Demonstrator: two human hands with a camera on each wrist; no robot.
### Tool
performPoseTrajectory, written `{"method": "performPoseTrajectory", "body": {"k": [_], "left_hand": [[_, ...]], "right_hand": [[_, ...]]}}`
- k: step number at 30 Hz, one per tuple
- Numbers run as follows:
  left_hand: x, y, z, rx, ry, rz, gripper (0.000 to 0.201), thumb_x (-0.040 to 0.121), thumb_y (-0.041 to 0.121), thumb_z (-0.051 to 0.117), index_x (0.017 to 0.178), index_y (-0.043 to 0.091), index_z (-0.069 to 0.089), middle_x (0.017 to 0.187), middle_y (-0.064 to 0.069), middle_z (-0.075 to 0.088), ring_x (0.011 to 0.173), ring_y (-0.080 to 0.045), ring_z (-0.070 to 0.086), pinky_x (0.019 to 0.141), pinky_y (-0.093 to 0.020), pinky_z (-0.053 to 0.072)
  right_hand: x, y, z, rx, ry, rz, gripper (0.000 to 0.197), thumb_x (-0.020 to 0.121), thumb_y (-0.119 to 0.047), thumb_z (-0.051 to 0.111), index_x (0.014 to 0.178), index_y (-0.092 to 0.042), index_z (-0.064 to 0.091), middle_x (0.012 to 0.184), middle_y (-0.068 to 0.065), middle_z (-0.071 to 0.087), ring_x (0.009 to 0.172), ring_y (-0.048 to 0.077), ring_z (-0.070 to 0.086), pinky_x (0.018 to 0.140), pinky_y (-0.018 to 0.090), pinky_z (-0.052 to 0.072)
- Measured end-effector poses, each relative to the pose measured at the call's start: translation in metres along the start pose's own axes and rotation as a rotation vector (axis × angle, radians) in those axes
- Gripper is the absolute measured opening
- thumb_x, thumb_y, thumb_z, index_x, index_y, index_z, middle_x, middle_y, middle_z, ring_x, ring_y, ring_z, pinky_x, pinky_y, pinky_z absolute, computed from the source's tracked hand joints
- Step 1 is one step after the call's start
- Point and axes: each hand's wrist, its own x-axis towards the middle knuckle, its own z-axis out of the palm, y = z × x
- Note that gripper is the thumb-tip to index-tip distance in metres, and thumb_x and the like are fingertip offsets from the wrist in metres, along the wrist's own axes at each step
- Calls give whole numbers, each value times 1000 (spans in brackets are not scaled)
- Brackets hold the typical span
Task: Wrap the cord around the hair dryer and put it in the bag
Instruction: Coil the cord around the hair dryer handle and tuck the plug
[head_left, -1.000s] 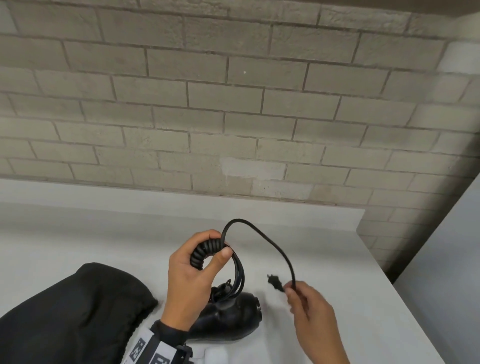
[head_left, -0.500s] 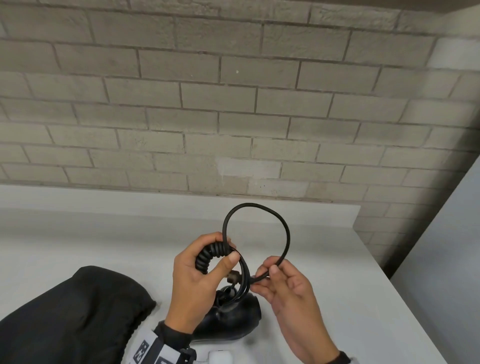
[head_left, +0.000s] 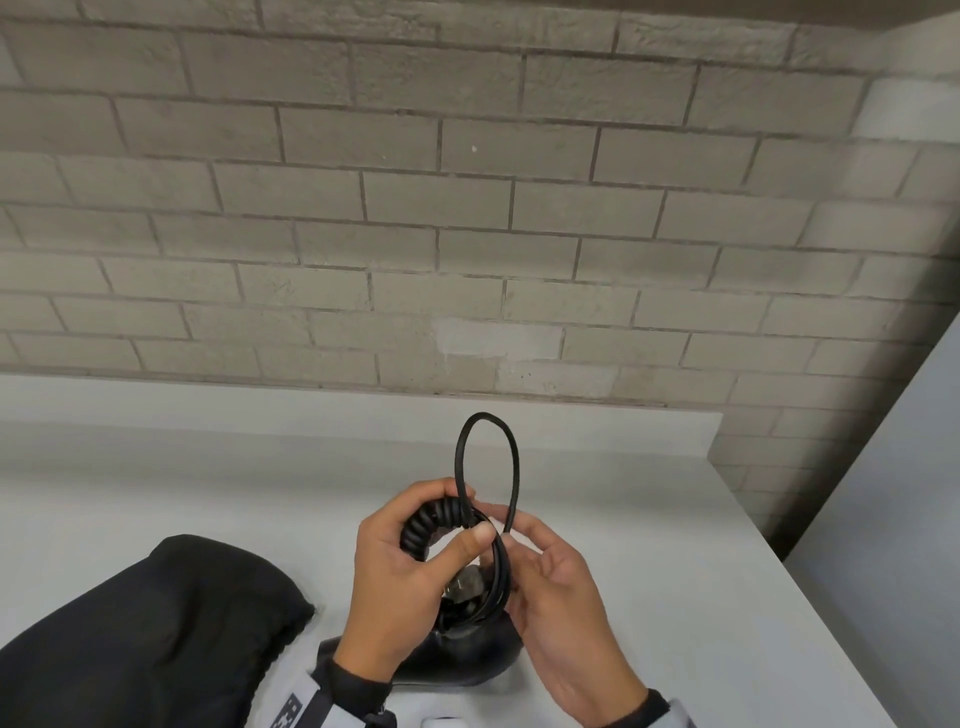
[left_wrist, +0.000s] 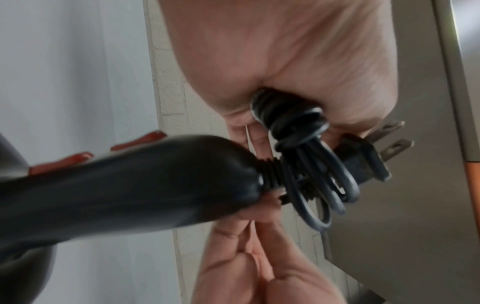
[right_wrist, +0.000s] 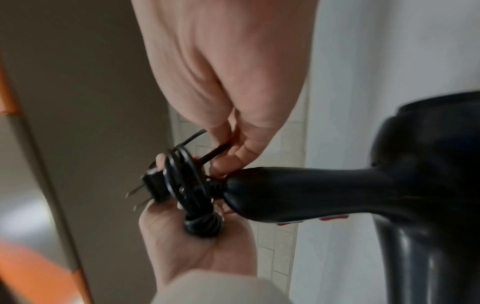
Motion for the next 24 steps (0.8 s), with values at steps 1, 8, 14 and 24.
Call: {"method": "performPoseTrajectory", "body": {"k": [1, 8, 14, 24], "left_hand": [[-1, 0, 0, 0, 8, -3, 33, 67, 31, 82, 97, 23, 72, 93, -11, 76, 91, -29, 73, 81, -31, 58], [-1, 0, 8, -31, 80, -68, 33, 69, 12, 83, 99, 7, 69, 86, -11, 73, 54, -34, 68, 57, -33, 59], [-2, 2, 9, -16, 118, -73, 33, 66, 15, 81, 97, 11, 70, 84, -11, 73, 54, -44, 64, 52, -33, 56], [-2, 11, 14, 61, 148, -70, 27, 66, 24, 83, 91, 30, 73, 87, -2, 74, 62, -49, 59, 58, -43, 59]], "right_hand": [[-1, -1, 2, -56, 51, -30, 22, 100, -9, 50, 121, -14, 56, 101, 20, 74, 99, 35, 70, 86, 41, 58], [-9, 4, 10, -335, 245, -287, 24, 90, -2, 65, 87, -17, 47, 98, -17, 69, 79, 17, 74, 74, 49, 60], [-28, 3, 5, -482, 47, -393, 19, 102, -20, 44, 97, -38, 48, 104, -12, 72, 91, 9, 70, 80, 19, 52], [-33, 0, 0, -767, -129, -528, 45, 90, -17, 68, 120, -47, 53, 118, -22, 63, 114, 8, 60, 96, 18, 47]]}}
